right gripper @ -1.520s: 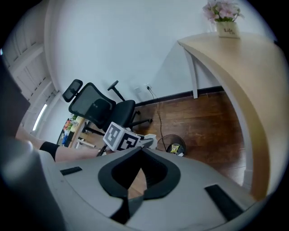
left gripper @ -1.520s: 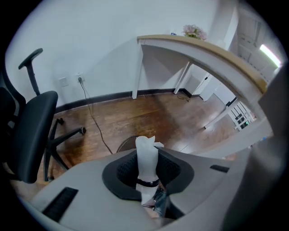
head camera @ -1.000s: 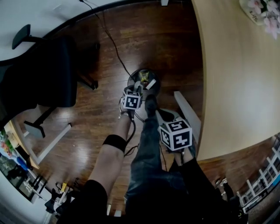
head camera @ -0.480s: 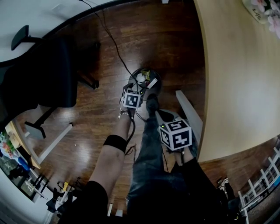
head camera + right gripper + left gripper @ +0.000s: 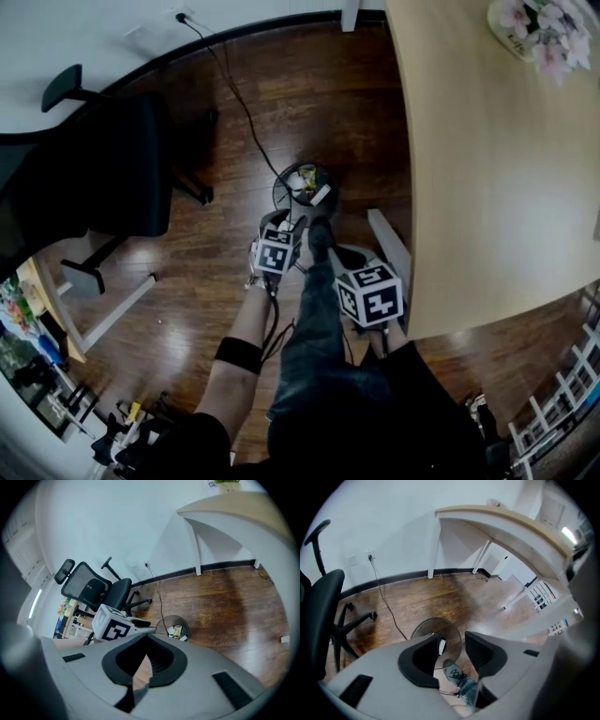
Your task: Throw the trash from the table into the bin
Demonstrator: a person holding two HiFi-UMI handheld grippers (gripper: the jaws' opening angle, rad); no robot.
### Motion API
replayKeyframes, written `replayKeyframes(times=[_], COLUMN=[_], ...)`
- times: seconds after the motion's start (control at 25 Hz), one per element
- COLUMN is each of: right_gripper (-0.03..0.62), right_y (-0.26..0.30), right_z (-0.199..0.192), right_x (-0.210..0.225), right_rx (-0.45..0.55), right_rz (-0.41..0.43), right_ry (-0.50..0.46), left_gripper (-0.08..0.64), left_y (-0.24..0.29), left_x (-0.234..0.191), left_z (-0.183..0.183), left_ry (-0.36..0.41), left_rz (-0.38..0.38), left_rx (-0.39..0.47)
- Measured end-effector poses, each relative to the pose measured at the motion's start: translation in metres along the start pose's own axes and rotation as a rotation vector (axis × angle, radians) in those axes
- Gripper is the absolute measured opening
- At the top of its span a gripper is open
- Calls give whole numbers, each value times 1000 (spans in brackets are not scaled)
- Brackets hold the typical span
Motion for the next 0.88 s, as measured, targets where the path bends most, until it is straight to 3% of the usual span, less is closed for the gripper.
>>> replayKeyframes(times=[0.24,0.52,0.72,0.88], right_gripper=[8,8,8,8], right_y=[-43,-111,-151,-178], right_z=[29,49,59,54], right_x=[-19,-51,-68,-75], right_rx=[41,116,179,200], right_rz=[10,-2,-9,6], right_ry=[-48,-93,-124,-129], left_gripper=[17,0,0,0], left_y=[-93,-194,-240,-264], left_x=[32,78,105,130], left_z=[35,80,108,119], left_ry=[36,87,83,139], left_rz=[-9,-49,-61,-60], left_rx=[23,78,113,103])
Point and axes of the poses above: the fingertips, and each gripper's own axes: y forward along the fingers, x to its right, z out of its top, the point moved 6 cm from there along -y, backward along the fingers, and after that the axes turned 9 degrees about x, right-handed, at the moved point
